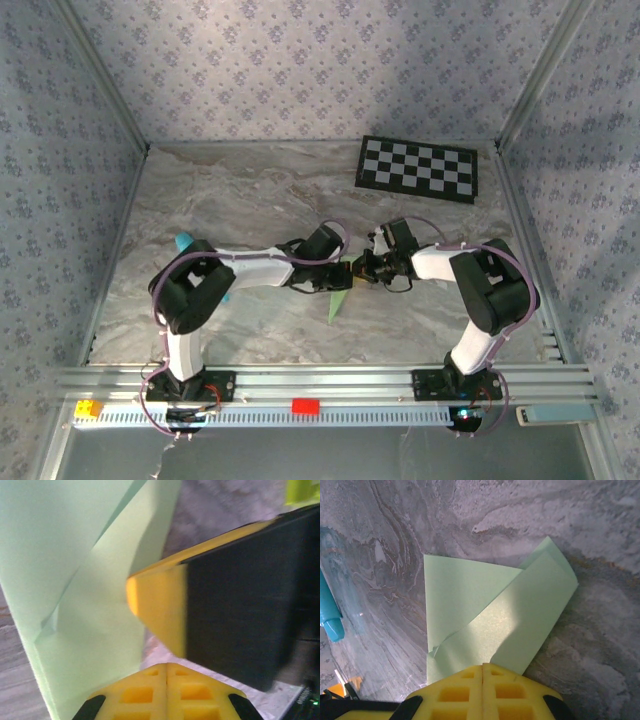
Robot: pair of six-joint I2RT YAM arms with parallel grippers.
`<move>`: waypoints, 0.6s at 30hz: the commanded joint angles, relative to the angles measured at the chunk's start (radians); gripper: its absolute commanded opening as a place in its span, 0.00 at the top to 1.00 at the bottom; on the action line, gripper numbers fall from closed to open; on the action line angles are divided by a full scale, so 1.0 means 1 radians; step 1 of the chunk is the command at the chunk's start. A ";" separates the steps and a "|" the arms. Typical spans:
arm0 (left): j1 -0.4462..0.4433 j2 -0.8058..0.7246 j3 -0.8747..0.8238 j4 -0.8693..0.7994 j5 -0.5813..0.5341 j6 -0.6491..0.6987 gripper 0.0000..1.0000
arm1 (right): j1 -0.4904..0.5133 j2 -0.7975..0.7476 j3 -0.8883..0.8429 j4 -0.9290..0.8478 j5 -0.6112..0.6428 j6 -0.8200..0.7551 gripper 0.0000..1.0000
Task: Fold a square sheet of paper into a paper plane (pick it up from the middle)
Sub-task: Fold the wing for the fifth time at the center of the table.
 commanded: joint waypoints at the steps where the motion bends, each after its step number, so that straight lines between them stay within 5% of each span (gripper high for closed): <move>1: -0.003 0.015 -0.041 -0.031 -0.018 0.011 1.00 | -0.004 0.018 0.015 -0.054 0.045 0.010 0.97; 18: -0.017 -0.039 -0.250 0.063 0.004 -0.014 1.00 | -0.031 -0.129 0.066 -0.081 -0.014 -0.002 0.95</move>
